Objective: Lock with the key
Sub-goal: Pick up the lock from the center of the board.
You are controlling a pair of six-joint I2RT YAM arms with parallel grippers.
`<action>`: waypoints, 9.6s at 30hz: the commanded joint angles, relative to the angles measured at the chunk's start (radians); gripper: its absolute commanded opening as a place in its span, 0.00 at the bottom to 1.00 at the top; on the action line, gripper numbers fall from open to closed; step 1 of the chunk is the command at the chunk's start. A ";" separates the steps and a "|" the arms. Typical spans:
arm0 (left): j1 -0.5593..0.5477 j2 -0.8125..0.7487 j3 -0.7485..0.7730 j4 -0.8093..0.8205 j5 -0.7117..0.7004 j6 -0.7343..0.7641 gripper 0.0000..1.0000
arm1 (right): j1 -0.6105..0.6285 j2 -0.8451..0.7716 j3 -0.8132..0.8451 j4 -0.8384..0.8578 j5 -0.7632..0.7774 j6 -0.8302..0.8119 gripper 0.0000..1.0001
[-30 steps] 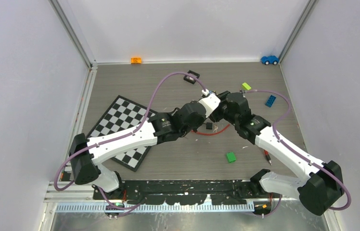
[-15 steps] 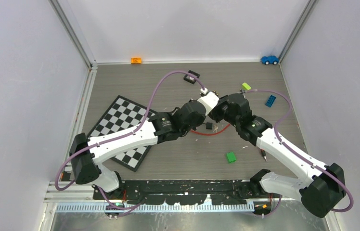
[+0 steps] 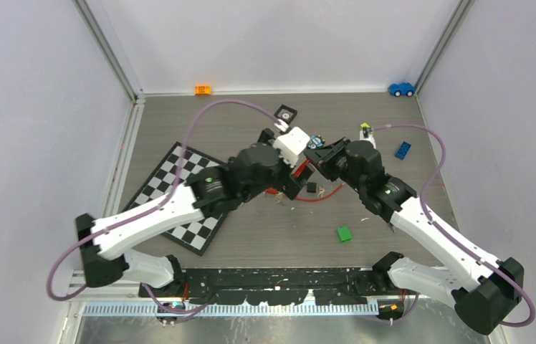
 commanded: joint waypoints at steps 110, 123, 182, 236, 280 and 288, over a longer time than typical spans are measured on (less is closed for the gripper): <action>0.176 -0.323 -0.278 0.503 1.115 -0.295 0.00 | 0.005 -0.287 0.150 0.534 -0.736 -0.515 0.01; 0.186 -0.302 -0.215 0.338 1.018 -0.166 0.00 | 0.005 -0.311 0.148 0.442 -0.708 -0.576 0.18; 0.192 -0.218 0.064 -0.187 0.255 0.011 0.00 | 0.017 0.089 -0.388 -0.028 -0.212 -0.347 0.55; 0.216 -0.436 -0.324 0.128 0.477 -0.230 0.00 | 0.094 -0.221 0.199 -0.240 0.186 -0.453 0.01; 0.216 -0.256 -0.785 1.784 0.555 -0.146 0.00 | 0.138 -0.172 0.434 0.006 0.422 -0.338 0.01; 0.216 -0.247 -0.761 1.758 0.547 -0.128 0.00 | 0.155 -0.165 0.405 0.006 0.454 -0.246 0.01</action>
